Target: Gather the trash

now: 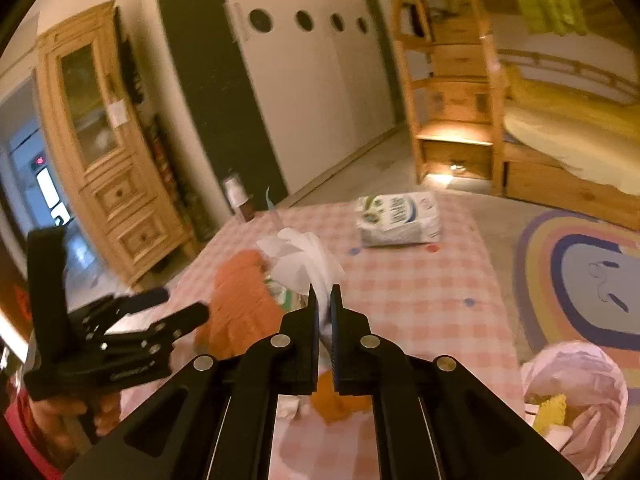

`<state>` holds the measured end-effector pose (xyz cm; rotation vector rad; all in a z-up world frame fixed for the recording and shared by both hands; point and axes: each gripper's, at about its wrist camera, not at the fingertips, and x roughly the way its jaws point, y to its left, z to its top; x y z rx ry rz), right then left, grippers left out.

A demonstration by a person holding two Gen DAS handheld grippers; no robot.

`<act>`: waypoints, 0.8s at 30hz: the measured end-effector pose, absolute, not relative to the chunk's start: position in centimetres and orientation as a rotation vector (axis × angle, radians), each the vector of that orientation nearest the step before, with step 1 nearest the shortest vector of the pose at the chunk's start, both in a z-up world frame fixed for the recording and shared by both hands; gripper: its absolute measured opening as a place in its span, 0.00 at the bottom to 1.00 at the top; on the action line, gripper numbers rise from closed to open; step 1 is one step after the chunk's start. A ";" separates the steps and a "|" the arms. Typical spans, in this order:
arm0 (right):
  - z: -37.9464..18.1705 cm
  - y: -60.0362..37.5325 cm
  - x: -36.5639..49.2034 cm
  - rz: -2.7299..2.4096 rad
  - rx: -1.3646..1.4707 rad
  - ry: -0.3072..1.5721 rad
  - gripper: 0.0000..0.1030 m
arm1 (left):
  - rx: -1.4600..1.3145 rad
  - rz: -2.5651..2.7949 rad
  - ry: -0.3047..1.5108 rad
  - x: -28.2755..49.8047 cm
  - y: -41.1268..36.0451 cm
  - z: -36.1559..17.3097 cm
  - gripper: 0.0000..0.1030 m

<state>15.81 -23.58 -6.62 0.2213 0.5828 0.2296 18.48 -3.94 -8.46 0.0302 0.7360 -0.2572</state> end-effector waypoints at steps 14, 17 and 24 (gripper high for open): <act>-8.0 -27.4 16.5 0.086 0.342 0.652 0.04 | 0.045 -0.276 0.733 18.3 -4.3 -8.6 0.75; -8.8 -27.3 16.7 0.065 0.287 0.704 0.09 | 0.054 -0.278 0.732 18.2 -4.7 -8.6 0.75; -11.7 -27.7 16.8 -0.006 0.125 0.848 0.60 | 0.069 -0.277 0.736 18.1 -5.6 -8.7 0.75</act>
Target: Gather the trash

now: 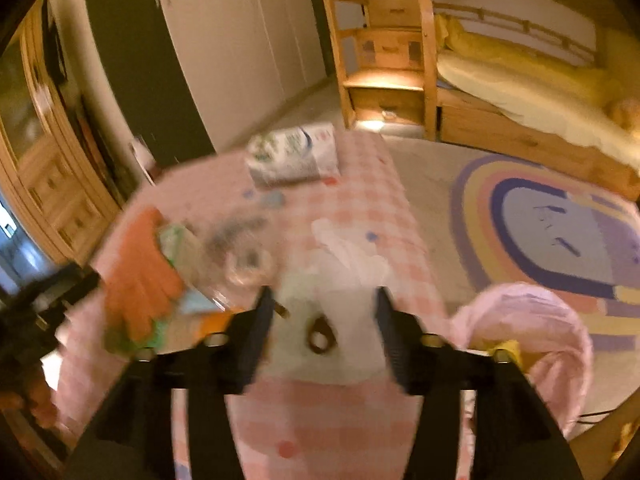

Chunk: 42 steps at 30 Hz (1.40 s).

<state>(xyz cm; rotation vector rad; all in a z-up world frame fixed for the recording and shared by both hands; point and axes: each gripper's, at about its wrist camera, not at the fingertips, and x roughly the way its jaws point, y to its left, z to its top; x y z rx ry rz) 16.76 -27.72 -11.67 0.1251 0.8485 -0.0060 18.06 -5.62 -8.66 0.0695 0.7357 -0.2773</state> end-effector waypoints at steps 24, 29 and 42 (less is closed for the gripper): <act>-10.3 -30.7 15.2 -0.079 0.249 0.757 0.54 | 0.198 -0.499 0.748 17.3 -13.8 -9.4 0.64; -9.7 -32.7 14.3 -0.158 0.291 0.706 0.53 | 0.230 -0.529 0.762 17.5 -17.6 -10.0 0.64; -10.4 -35.9 13.7 -0.176 0.315 0.711 0.54 | 0.375 -0.343 0.837 20.7 -22.1 -13.1 0.59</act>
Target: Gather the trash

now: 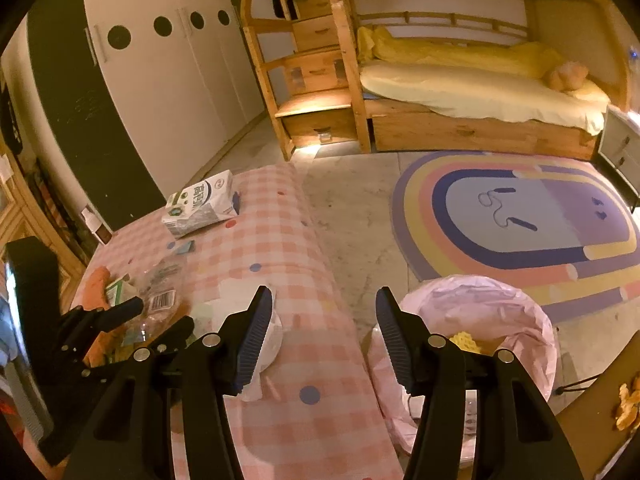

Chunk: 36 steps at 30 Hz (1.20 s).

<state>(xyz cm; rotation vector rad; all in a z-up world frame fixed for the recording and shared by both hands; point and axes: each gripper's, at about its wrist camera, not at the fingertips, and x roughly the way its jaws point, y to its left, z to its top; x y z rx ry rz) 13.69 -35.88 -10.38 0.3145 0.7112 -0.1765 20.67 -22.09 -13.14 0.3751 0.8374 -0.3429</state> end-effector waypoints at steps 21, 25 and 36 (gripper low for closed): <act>-10.8 -30.2 15.9 -0.043 0.236 0.758 0.61 | -0.159 -0.524 0.762 20.4 -8.8 -8.0 0.01; -11.0 -29.4 16.2 -0.047 0.224 0.775 0.61 | -0.185 -0.507 0.795 20.7 -7.6 -8.7 0.01; -11.2 -29.2 16.2 -0.049 0.203 0.795 0.64 | -0.081 -0.448 0.778 21.2 -9.3 -8.9 0.19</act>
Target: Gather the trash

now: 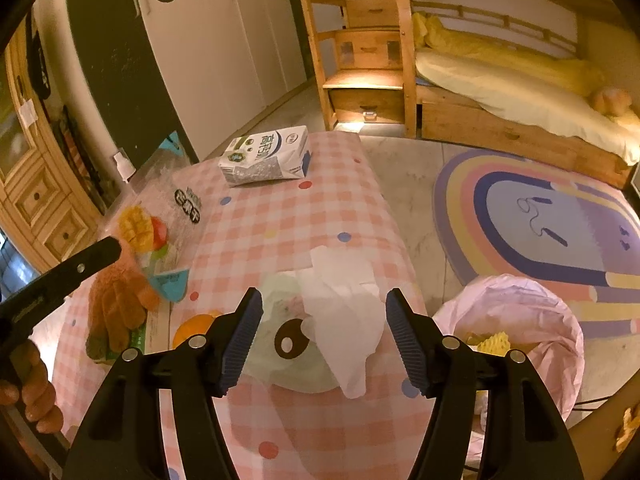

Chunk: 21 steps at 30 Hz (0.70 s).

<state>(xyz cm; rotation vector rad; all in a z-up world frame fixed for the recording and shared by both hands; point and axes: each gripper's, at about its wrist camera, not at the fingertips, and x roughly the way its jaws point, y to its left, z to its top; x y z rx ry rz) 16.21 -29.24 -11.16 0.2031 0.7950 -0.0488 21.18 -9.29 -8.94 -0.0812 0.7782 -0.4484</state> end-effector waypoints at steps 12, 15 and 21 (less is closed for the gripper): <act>-11.3 -30.8 16.3 -0.047 0.214 0.801 0.64 | 0.009 -0.373 0.764 22.8 -11.9 -9.2 0.38; -11.3 -30.9 16.3 -0.045 0.217 0.802 0.64 | -0.005 -0.364 0.798 23.6 -12.0 -9.8 0.38; -11.5 -30.7 16.3 -0.041 0.196 0.817 0.64 | -0.053 -0.382 0.802 23.8 -11.1 -9.8 0.06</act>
